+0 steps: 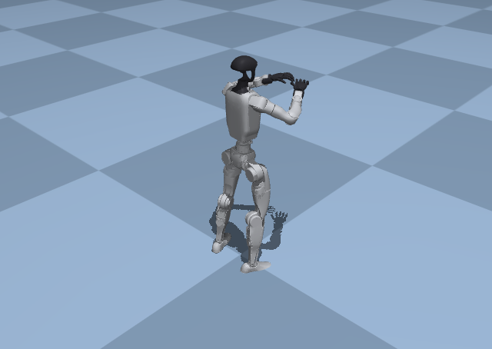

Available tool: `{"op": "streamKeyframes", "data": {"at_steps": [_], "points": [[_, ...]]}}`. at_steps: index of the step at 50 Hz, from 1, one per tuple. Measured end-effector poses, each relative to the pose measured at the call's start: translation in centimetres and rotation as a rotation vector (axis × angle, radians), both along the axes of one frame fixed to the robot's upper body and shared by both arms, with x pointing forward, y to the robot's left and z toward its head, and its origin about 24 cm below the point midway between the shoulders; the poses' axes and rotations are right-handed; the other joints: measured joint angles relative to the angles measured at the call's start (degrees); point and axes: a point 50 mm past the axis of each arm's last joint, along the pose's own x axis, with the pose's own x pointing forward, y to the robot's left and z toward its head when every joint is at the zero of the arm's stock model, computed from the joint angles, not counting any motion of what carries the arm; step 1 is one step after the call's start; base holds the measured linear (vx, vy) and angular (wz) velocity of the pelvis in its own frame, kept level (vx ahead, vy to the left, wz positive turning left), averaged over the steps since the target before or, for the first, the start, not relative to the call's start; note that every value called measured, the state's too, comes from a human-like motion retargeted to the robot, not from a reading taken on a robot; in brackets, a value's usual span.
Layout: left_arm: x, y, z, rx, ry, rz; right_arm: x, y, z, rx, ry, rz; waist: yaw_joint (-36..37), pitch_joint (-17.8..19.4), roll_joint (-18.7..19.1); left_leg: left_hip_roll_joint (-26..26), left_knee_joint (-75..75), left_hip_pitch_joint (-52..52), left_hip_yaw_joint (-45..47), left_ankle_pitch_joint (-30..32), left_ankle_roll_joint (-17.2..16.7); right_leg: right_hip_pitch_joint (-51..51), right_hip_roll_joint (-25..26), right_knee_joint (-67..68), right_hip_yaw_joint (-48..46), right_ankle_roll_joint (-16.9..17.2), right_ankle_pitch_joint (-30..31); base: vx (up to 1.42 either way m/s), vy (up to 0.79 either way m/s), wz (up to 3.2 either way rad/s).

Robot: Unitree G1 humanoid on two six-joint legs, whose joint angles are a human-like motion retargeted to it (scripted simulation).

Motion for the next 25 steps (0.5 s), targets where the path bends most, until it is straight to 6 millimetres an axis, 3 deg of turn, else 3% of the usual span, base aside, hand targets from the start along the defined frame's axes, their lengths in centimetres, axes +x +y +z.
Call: {"op": "streamKeyframes", "data": {"at_steps": [7, 14, 20, 25], "points": [[-3.0, -2.1, -2.9, -0.051, 0.07, -0.177, 5.8, -0.7, -1.6, -0.051, 0.003, -0.246, 5.34, -0.99, -1.39, 0.47, 0.38, 0.12, -1.08, -0.4, -0.24, 0.91, 0.27, 0.17, -0.81, -0.32, -0.5, 0.0, -0.01, 0.09], [-4.5, -3.9, -5.1, -0.087, 0.172, -0.277, 8.6, -1.6, -3.1, -0.181, 0.075, -0.399, 8.67, -1.99, -2.45, 0.63, 0.55, -0.4, -2.73, -0.43, -0.63, 1.62, 0.26, 0.14, -2.43, -0.79, -0.86, 0.0, -0.01, 0.24], [-4.3, -3.6, -6.3, -0.088, 0.225, -0.257, 8.4, -1.4, -3.4, -0.251, 0.072, -0.375, 9.15, -2.37, -2.44, 0.49, 0.52, -0.63, -3.47, -0.33, -0.74, 2.04, 0.1, -0.14, -3.27, -0.88, -0.87, 0.0, 0.0, 0.03], [-2.1, -1.1, -6.0, -0.099, 0.185, -0.112, 5.1, 1.0, -2.3, -0.216, -0.027, -0.144, 7.46, -1.53, -1.38, 0.19, 0.31, -0.21, -3.31, -0.24, -0.57, 2.42, -0.12, -0.44, -3.19, -0.53, -0.75, 0.0, 0.0, 0.0]]}}
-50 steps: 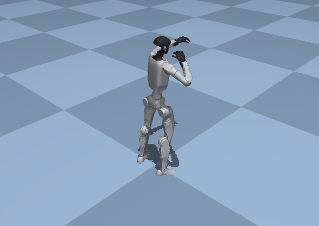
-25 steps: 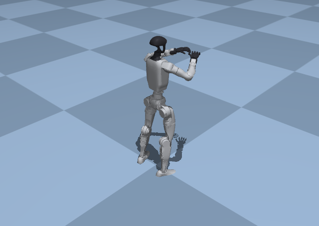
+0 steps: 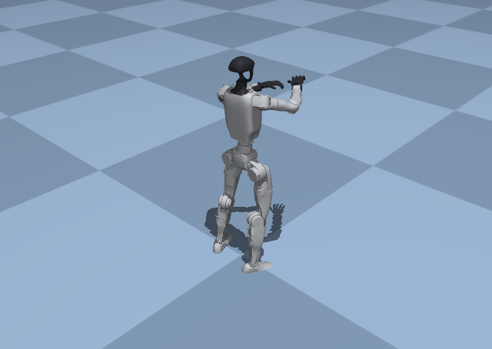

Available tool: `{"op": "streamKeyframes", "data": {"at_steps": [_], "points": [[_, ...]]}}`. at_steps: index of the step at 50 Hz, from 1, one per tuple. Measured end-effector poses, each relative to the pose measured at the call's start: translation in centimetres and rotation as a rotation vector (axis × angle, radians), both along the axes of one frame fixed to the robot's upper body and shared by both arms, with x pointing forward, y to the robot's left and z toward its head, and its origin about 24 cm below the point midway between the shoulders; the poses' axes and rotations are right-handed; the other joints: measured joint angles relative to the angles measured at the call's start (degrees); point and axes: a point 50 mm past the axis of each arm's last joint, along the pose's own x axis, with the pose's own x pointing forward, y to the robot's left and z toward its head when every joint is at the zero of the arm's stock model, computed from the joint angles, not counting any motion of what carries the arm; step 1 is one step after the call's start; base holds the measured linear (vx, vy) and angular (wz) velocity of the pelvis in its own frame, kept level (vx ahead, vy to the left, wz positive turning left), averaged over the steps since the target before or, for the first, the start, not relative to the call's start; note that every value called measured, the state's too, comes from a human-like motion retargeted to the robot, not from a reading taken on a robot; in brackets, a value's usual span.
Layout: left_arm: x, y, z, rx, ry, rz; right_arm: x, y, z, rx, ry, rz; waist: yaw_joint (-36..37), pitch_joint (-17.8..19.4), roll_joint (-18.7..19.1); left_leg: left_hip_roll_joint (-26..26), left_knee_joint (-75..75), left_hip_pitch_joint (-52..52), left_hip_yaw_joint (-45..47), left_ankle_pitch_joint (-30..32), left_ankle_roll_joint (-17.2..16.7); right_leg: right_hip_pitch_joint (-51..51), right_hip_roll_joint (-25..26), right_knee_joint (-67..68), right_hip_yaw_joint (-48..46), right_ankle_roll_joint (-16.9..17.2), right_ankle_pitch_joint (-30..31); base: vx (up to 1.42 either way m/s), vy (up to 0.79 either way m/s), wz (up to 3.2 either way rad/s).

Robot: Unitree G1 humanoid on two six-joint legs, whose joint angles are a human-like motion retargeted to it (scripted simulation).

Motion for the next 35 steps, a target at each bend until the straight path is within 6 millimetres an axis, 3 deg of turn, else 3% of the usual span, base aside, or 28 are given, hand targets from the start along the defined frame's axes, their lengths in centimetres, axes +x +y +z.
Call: {"op": "streamKeyframes", "data": {"at_steps": [5, 11, 15, 20, 23, 27, 35], "points": [[3.5, 3.5, 1.2, 0.006, -0.021, 0.221, -5.9, 2.1, 0.8, 0.095, 0.042, 0.297, -3.21, 1.17, 1.77, -0.36, -0.24, 0.68, 0.81, 0.04, 0.18, 0.13, -0.21, -0.23, 0.77, 0.68, 0.18, -0.01, 0.01, -0.08], [7.6, 8.0, 3.5, 0.015, -0.05, 0.477, -12.0, 2.7, 1.2, 0.25, 0.055, 0.55, -8.62, 2.22, 4.1, -0.31, -0.57, 0.95, 2.35, 0.37, 0.09, -0.69, 0.15, -0.53, 2.24, 0.8, 0.55, -0.03, 0.01, -0.27], [9.7, 10.8, 4.5, 0.066, -0.062, 0.624, -14.7, 2.7, 1.7, 0.326, 0.026, 0.663, -12.33, 2.57, 5.36, -0.3, -0.7, 0.75, 3.36, 0.62, -0.07, -1.51, 0.35, -0.81, 3.22, 0.8, 0.86, -0.04, 0.01, -0.27], [11.1, 13.3, 4.5, 0.104, -0.037, 0.762, -16.3, 2.6, 2.4, 0.358, -0.012, 0.731, -15.56, 2.59, 6.16, -0.36, -0.64, 0.35, 4.41, 0.81, -0.23, -2.45, 0.45, -1.17, 4.24, 0.8, 1.26, -0.03, 0.01, -0.23], [11.3, 13.0, 4.4, 0.075, -0.027, 0.758, -16.3, 2.4, 2.9, 0.352, -0.034, 0.727, -16.16, 2.7, 6.13, -0.48, -0.55, 0.2, 4.73, 0.84, -0.24, -2.79, 0.33, -1.17, 4.56, 0.8, 1.36, 0.0, 0.0, 0.0], [10.4, 10.2, 4.1, 0.029, -0.039, 0.611, -15.2, 2.2, 3.4, 0.33, -0.046, 0.677, -15.32, 3.01, 5.76, -0.75, -0.46, 0.26, 4.7, 0.79, -0.1, -2.85, -0.06, -0.79, 4.61, 0.8, 1.25, 0.0, 0.0, 0.0], [3.8, 2.4, 2.1, 0.116, -0.036, 0.099, -9.1, 1.3, 3.5, 0.262, -0.015, 0.432, -9.28, 2.37, 4.0, -0.91, -0.1, 0.4, 2.82, 0.35, 0.16, -1.69, -0.68, -0.01, 2.94, 0.52, 0.54, 0.01, 0.0, 0.2]]}}
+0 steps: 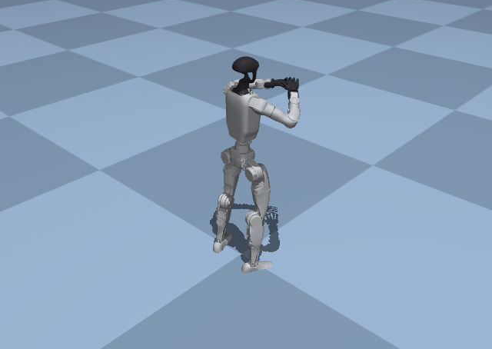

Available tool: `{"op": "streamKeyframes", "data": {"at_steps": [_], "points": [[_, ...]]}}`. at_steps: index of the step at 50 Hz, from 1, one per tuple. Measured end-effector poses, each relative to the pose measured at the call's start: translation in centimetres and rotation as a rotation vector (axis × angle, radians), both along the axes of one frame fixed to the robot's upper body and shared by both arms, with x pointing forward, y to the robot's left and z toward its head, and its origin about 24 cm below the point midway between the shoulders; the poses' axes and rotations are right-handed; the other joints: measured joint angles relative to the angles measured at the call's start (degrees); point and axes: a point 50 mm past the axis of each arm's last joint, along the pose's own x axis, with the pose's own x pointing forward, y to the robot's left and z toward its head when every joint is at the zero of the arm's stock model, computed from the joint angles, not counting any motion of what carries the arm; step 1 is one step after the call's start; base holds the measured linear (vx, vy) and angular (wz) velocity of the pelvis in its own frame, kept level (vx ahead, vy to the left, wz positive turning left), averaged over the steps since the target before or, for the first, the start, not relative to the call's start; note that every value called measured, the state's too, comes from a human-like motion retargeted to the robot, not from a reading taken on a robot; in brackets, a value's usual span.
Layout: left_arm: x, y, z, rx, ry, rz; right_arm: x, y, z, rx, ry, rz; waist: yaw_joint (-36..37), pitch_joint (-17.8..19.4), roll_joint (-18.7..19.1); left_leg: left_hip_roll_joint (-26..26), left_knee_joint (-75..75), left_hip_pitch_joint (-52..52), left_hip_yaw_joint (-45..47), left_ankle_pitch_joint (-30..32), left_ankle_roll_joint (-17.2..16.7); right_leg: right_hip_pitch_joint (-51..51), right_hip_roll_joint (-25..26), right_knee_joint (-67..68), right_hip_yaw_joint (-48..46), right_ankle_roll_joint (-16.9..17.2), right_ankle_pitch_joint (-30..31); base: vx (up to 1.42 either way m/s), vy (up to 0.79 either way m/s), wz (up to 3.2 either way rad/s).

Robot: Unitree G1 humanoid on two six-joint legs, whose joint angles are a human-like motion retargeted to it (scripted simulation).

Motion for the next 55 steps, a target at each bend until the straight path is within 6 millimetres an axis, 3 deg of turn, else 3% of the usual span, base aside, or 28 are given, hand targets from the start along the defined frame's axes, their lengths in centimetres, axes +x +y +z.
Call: {"op": "streamKeyframes", "data": {"at_steps": [5, 9, 12, 15, 20, 26, 33, 40, 44, 47, 50, 55], "points": [[-4.2, -2.2, -0.8, 0.041, -0.012, -0.209, 5.7, -1.8, -0.3, -0.042, -0.001, -0.268, 4.82, -0.99, -1.55, 0.21, 0.07, -0.29, -2.38, -0.12, -0.14, 1.34, 0.01, 0.03, -2.33, -0.52, -0.47, 0.02, -0.02, 0.49], [-6.0, -2.2, -1.3, 0.0, -0.014, -0.271, 9.6, -4.1, -1.4, -0.09, 0.015, -0.498, 7.84, -1.82, -2.68, 0.23, -0.16, -0.67, -4.61, 0.1, -0.39, 2.37, -0.07, 0.1, -4.58, -0.96, -0.84, 0.03, -0.02, 0.58], [-6.3, -1.5, -1.6, -0.042, -0.005, -0.253, 11.0, -5.7, -2.5, -0.124, 0.057, -0.606, 9.38, -2.27, -3.2, 0.17, -0.43, -0.95, -6.1, 0.39, -0.71, 2.97, -0.19, 0.28, -6.18, -1.2, -1.1, 0.03, -0.01, 0.53], [-5.8, -0.1, -2.0, -0.067, 0.001, -0.185, 11.2, -6.5, -3.4, -0.15, 0.073, -0.634, 10.23, -2.64, -3.54, 0.06, -0.65, -1.19, -7.19, 0.7, -0.96, 3.35, -0.34, 0.47, -7.4, -1.33, -1.31, 0.02, -0.01, 0.39], [-3.8, 3.8, -2.2, -0.054, -0.009, 0.021, 9.3, -5.4, -3.5, -0.187, 0.006, -0.504, 9.81, -2.71, -3.16, -0.14, -0.85, -1.3, -7.75, 1.08, -1.04, 3.48, -0.6, 0.71, -8.15, -1.13, -1.5, 0.01, 0.0, 0.09], [-1.2, 11.1, -2.3, 0.048, -0.016, 0.361, 4.6, -3.3, -1.9, -0.16, -0.04, -0.245, 7.51, -2.01, -1.42, -0.16, -0.64, -1.0, -6.37, 0.95, -0.64, 2.99, -0.6, 0.58, -6.85, -0.25, -1.38, 0.01, -0.01, -0.19], [-0.1, 19.4, -2.2, 0.093, 0.019, 0.719, -0.9, -2.3, 0.0, -0.045, -0.082, -0.019, 3.94, -1.24, 0.46, 0.47, -0.44, -0.82, -3.73, 0.86, -0.25, 1.63, 0.3, 0.04, -4.25, 0.28, -0.92, 0.0, -0.03, -0.39], [1.1, 23.7, -1.4, 0.035, 0.02, 0.964, -6.2, 0.0, 0.9, -0.002, -0.109, 0.247, 0.45, -0.36, 1.52, 0.82, -0.88, -0.56, -2.12, 1.24, -0.19, 0.64, 0.93, -0.08, -2.68, 0.28, -0.76, -0.01, -0.02, -0.22], [2.3, 23.9, -1.3, 0.055, 0.061, 1.014, -8.3, 1.6, 1.1, -0.046, -0.104, 0.388, -0.85, -0.01, 1.63, 0.85, -0.99, -0.43, -1.69, 1.33, -0.16, 0.37, 1.01, 0.04, -2.28, 0.28, -0.75, 0.0, 0.0, 0.0], [3.1, 23.0, -1.0, 0.054, 0.091, 1.006, -8.4, 2.4, 1.1, -0.075, -0.072, 0.41, -1.29, 0.27, 1.48, 0.75, -0.93, -0.25, -1.48, 1.24, -0.03, 0.35, 0.89, 0.18, -2.06, 0.28, -0.73, 0.0, 0.0, 0.0], [3.8, 21.2, -0.6, 0.045, 0.108, 0.952, -6.8, 2.6, 0.9, -0.116, -0.023, 0.329, -1.22, 0.53, 1.2, 0.54, -0.8, 0.02, -1.32, 1.02, 0.18, 0.46, 0.6, 0.39, -1.85, 0.28, -0.69, 0.0, 0.0, 0.0], [3.7, 16.1, -0.1, 0.069, 0.077, 0.726, -1.3, 0.9, 0.6, -0.159, 0.025, 0.046, 0.14, 0.36, 0.48, 0.27, -0.48, 0.38, -1.06, 0.48, 0.38, 0.61, 0.16, 0.8, -1.49, 0.28, -0.63, 0.0, 0.0, 0.0]]}}
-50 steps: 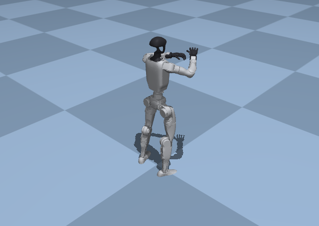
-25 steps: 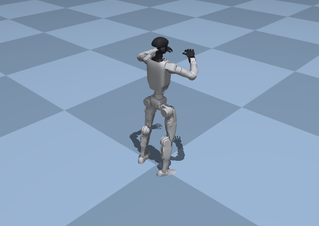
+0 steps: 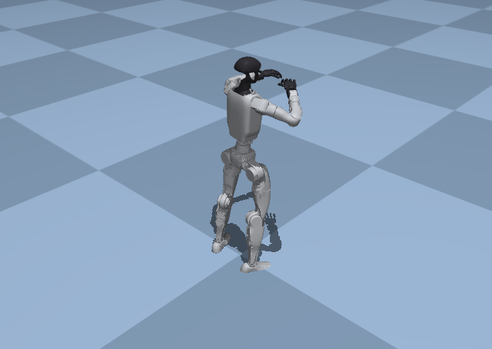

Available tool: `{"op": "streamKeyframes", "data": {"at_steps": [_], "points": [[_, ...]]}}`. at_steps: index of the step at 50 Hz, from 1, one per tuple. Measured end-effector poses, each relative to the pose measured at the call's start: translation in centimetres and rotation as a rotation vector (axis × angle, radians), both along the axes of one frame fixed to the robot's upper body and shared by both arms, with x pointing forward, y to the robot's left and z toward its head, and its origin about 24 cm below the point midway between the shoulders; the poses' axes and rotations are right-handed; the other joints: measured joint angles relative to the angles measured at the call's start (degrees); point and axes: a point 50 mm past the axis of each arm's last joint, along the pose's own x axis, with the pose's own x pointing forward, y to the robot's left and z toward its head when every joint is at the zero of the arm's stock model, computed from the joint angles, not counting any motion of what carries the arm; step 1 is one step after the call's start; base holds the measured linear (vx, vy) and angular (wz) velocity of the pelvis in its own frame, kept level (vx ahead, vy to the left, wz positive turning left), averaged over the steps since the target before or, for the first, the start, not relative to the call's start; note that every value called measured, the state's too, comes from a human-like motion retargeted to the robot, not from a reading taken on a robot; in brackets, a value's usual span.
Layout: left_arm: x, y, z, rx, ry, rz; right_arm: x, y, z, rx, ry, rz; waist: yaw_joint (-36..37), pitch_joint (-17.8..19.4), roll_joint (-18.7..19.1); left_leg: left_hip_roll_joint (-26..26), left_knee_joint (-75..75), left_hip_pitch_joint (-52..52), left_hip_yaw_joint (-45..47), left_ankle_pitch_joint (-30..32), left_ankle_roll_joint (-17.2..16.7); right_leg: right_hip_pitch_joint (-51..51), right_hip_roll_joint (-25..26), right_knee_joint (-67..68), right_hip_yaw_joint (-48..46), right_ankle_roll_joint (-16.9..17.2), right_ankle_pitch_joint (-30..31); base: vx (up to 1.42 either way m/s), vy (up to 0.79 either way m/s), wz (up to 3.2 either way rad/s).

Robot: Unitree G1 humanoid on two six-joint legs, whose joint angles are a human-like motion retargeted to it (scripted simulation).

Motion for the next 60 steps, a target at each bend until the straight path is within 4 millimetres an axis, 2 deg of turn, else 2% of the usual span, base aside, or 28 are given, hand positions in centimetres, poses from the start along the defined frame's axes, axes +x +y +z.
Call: {"op": "streamKeyframes", "data": {"at_steps": [5, 9, 13, 17, 20, 23, 31, 35, 38, 40, 42, 44, 48, 53, 56, 60], "points": [[-2.4, -6.8, -0.4, 0.051, -0.032, -0.339, 6.6, -3.0, -0.3, -0.007, -0.009, -0.334, 2.35, -0.86, -0.89, 0.1, 0.26, 0.12, 0.3, -0.51, -0.11, -0.01, 0.01, 0.22, 0.37, -0.28, 0.09, 0.0, 0.0, 0.0], [-5.2, -11.5, -0.9, 0.06, -0.056, -0.596, 10.7, -5.0, -0.7, 0.011, -0.032, -0.552, 4.04, -1.66, -1.56, 0.32, 0.42, 0.03, 0.41, -0.8, -0.34, -0.02, 0.21, 0.17, 0.51, -0.57, 0.24, 0.0, 0.0, 0.0], [-7.3, -14.5, -1.3, 0.023, -0.067, -0.758, 12.7, -6.1, -0.9, 0.022, -0.034, -0.68, 5.23, -2.13, -1.96, 0.47, 0.53, -0.07, 0.38, -0.99, -0.61, 0.08, 0.35, 0.01, 0.43, -0.63, 0.42, 0.0, 0.0, 0.0], [-7.6, -15.9, -1.4, -0.017, -0.079, -0.803, 13.0, -5.9, -1.5, 0.017, -0.047, -0.695, 5.41, -2.41, -2.24, 0.49, 0.57, -0.14, 0.31, -1.08, -0.7, 0.21, 0.37, -0.17, 0.28, -0.62, 0.53, 0.0, 0.0, 0.0], [-6.6, -16.3, -1.1, -0.027, -0.083, -0.768, 12.3, -4.6, -2.1, -0.01, -0.062, -0.627, 4.71, -2.25, -2.28, 0.41, 0.55, -0.1, 0.26, -1.07, -0.61, 0.3, 0.29, -0.22, 0.2, -0.58, 0.55, 0.0, 0.0, 0.0], [-4.5, -16.2, -0.4, -0.019, -0.09, -0.675, 10.4, -2.6, -2.6, -0.034, -0.037, -0.492, 3.45, -1.53, -2.02, 0.27, 0.47, 0.12, 0.27, -1.03, -0.48, 0.45, 0.16, -0.18, 0.19, -0.5, 0.46, 0.0, 0.0, 0.0], [2.3, -14.0, 0.5, 0.03, 0.001, -0.318, 2.2, 2.4, -3.6, -0.105, 0.118, -0.053, -1.62, -0.19, -0.98, -0.16, 0.37, 0.59, 0.89, -0.85, -0.19, 0.45, -0.13, -0.38, 0.9, -0.15, 0.36, 0.0, 0.0, 0.0], [4.3, -12.9, 0.9, 0.058, -0.012, -0.198, -1.4, 3.5, -3.0, -0.056, 0.099, 0.122, -3.89, 0.06, -0.56, -0.27, 0.34, 0.64, 1.46, -0.73, -0.27, 0.14, -0.12, -0.59, 1.51, -0.01, 0.4, -0.01, 0.0, -0.09], [4.7, -12.7, 0.8, 0.068, -0.045, -0.191, -2.7, 3.4, -2.3, -0.005, 0.058, 0.183, -4.85, -0.24, -0.35, -0.17, 0.38, 0.57, 1.94, -0.68, -0.45, -0.16, 0.07, -0.81, 1.99, 0.0, 0.51, -0.01, -0.01, -0.12], [4.6, -13.2, 1.0, 0.056, -0.073, -0.223, -2.7, 3.0, -1.9, 0.019, 0.028, 0.176, -5.06, -0.36, -0.34, -0.11, 0.4, 0.53, 2.19, -0.7, -0.55, -0.32, 0.17, -0.88, 2.25, 0.0, 0.58, 0.0, 0.0, 0.0], [4.1, -14.2, 1.0, 0.017, -0.092, -0.28, -1.7, 2.3, -1.6, 0.027, 0.007, 0.116, -4.81, -0.45, -0.41, -0.07, 0.44, 0.55, 2.36, -0.77, -0.58, -0.4, 0.22, -0.89, 2.43, -0.01, 0.64, 0.0, 0.0, 0.0], [3.3, -15.4, 1.1, -0.043, -0.1, -0.35, 0.2, 1.4, -1.3, 0.02, -0.002, 0.009, -4.2, -0.44, -0.47, -0.05, 0.47, 0.63, 2.43, -0.89, -0.54, -0.39, 0.22, -0.83, 2.54, -0.01, 0.66, 0.0, 0.0, 0.0], [0.8, -18.3, 0.5, -0.175, -0.072, -0.51, 5.5, -1.3, -1.5, 0.003, 0.03, -0.284, -2.24, -0.98, -0.71, 0.21, 0.54, 0.7, 2.32, -1.15, -0.41, -0.27, 0.44, -0.7, 2.49, -0.23, 0.71, 0.0, 0.0, 0.0], [-3.4, -22.0, -0.6, -0.244, -0.017, -0.744, 11.9, -5.1, -3.1, 0.014, 0.113, -0.665, 0.75, -2.0, -1.22, 0.63, 0.52, 0.54, 1.64, -1.39, -0.33, -0.14, 0.77, -0.35, 1.94, -0.57, 0.66, 0.0, -0.01, 0.08], [-5.8, -23.7, -1.2, -0.233, 0.037, -0.881, 13.9, -7.2, -4.1, -0.001, 0.17, -0.823, 2.34, -2.5, -1.55, 0.81, 0.46, 0.36, 1.05, -1.4, -0.49, -0.05, 0.87, -0.08, 1.43, -0.65, 0.58, 0.0, -0.01, 0.23], [-7.9, -25.1, -1.9, -0.213, 0.092, -1.005, 14.4, -9.1, -4.9, -0.03, 0.185, -0.903, 3.73, -2.99, -1.92, 0.91, 0.35, 0.17, 0.39, -1.32, -0.81, 0.12, 0.88, 0.12, 0.78, -0.61, 0.46, 0.0, -0.01, 0.16]]}}
